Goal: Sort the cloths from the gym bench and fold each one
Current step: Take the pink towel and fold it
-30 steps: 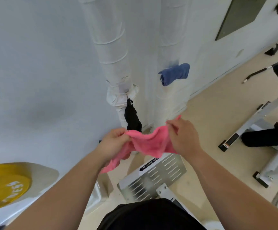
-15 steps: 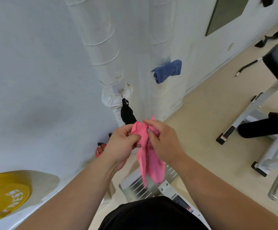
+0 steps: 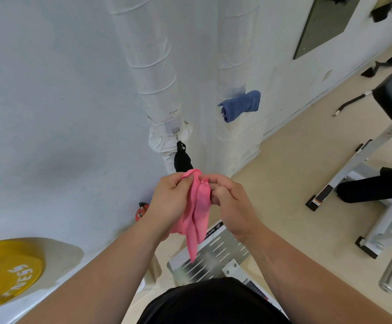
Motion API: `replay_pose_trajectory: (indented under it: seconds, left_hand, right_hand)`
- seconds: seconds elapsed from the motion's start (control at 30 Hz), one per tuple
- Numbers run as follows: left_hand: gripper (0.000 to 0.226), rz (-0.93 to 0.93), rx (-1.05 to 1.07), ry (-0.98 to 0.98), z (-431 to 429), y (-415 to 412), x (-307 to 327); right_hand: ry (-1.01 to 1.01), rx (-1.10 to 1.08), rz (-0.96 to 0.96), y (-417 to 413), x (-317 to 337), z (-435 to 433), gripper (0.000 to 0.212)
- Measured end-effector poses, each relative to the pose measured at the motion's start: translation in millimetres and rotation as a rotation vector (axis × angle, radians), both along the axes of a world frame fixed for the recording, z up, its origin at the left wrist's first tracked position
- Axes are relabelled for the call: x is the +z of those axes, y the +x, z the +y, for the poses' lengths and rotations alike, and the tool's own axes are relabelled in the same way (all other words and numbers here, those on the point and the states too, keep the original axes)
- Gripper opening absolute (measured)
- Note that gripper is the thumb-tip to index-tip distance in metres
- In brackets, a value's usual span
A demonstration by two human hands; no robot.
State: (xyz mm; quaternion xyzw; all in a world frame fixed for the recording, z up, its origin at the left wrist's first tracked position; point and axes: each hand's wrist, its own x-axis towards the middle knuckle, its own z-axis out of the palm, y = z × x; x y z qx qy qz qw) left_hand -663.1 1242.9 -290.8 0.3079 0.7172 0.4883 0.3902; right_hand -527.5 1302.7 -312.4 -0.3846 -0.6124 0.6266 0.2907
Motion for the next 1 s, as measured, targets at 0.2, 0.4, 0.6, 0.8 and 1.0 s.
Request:
replay_pose_trajectory:
  seconds: [0.2,0.4,0.6,0.8,1.0]
  left_hand:
    - [0.04,-0.069,-0.162,-0.046,-7,4,-1]
    - [0.035,-0.231,-0.181,-0.111,-9,6,-3]
    - [0.034,-0.314,-0.074,-0.114,-11,11,-4]
    - [0.044,-0.327,0.061,-0.068,-14,1,1]
    - [0.035,-0.182,-0.146,-0.006,-16,2,7]
  right_hand:
    - [0.072,-0.004,-0.057,7,-3,4,0.003]
    - [0.436,-0.065,-0.185,13,-6,7,0.019]
    - [0.375,-0.086,-0.1,19,2,10,0.02]
    - [0.235,0.062,-0.046,24,8,15,0.008]
    - [0.318,0.199,-0.093,18,16,11,0.012]
